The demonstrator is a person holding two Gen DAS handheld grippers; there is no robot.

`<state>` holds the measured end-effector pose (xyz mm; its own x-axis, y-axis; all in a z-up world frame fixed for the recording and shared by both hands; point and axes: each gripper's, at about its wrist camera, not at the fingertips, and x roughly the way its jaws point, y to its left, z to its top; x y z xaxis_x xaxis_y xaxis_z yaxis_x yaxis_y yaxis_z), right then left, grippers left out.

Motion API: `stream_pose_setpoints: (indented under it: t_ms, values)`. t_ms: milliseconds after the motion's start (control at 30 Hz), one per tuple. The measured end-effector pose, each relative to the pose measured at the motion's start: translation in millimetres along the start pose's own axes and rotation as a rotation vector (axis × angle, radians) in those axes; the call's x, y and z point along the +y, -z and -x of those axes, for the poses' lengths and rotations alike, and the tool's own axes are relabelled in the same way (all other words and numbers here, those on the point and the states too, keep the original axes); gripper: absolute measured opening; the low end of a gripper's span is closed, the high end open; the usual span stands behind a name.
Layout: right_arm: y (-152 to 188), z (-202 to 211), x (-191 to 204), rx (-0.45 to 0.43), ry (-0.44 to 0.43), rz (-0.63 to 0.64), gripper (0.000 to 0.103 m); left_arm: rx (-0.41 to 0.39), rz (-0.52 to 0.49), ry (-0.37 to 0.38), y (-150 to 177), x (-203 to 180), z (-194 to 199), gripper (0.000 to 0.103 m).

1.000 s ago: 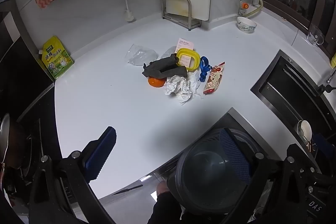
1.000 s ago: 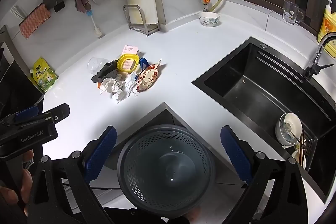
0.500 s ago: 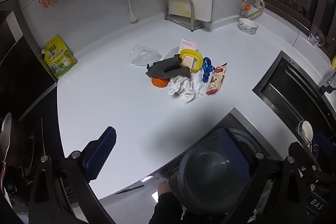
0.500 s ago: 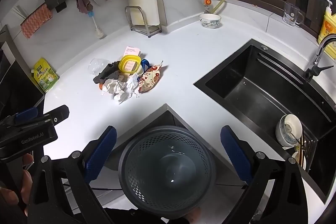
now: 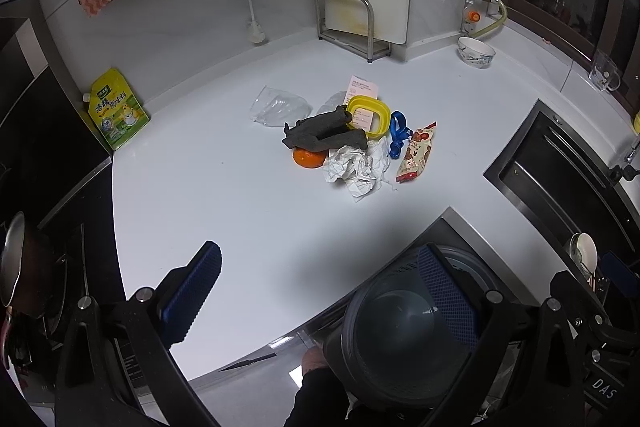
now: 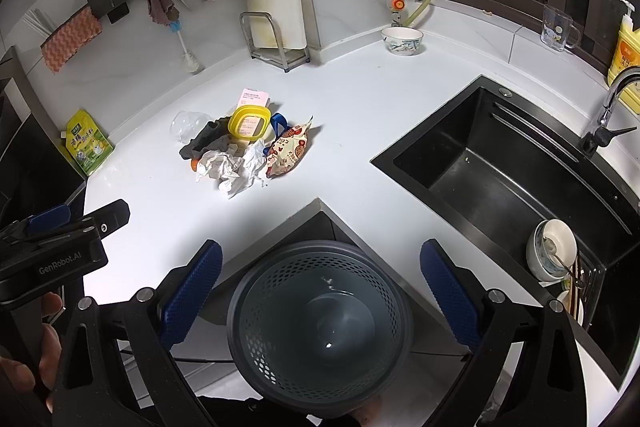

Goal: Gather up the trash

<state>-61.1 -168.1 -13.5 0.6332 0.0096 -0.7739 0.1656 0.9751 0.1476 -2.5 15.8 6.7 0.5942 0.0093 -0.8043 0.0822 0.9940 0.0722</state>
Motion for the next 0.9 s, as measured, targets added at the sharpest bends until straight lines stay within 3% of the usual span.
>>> stream_pose_setpoints:
  t_ms: [400, 467, 900]
  values:
    - [-2, 1, -1, -0.002, 0.001, -0.002, 0.095, 0.001, -0.003, 0.006, -9, 22, -1, 0.097]
    - [-1, 1, -1, -0.002, 0.001, -0.002, 0.095, -0.003, 0.0, -0.004, 0, -1, 1, 0.097]
    - [-2, 1, 0, -0.004, 0.0, 0.0, 0.095, -0.005, -0.001, -0.004, 0, 0, 1, 0.097]
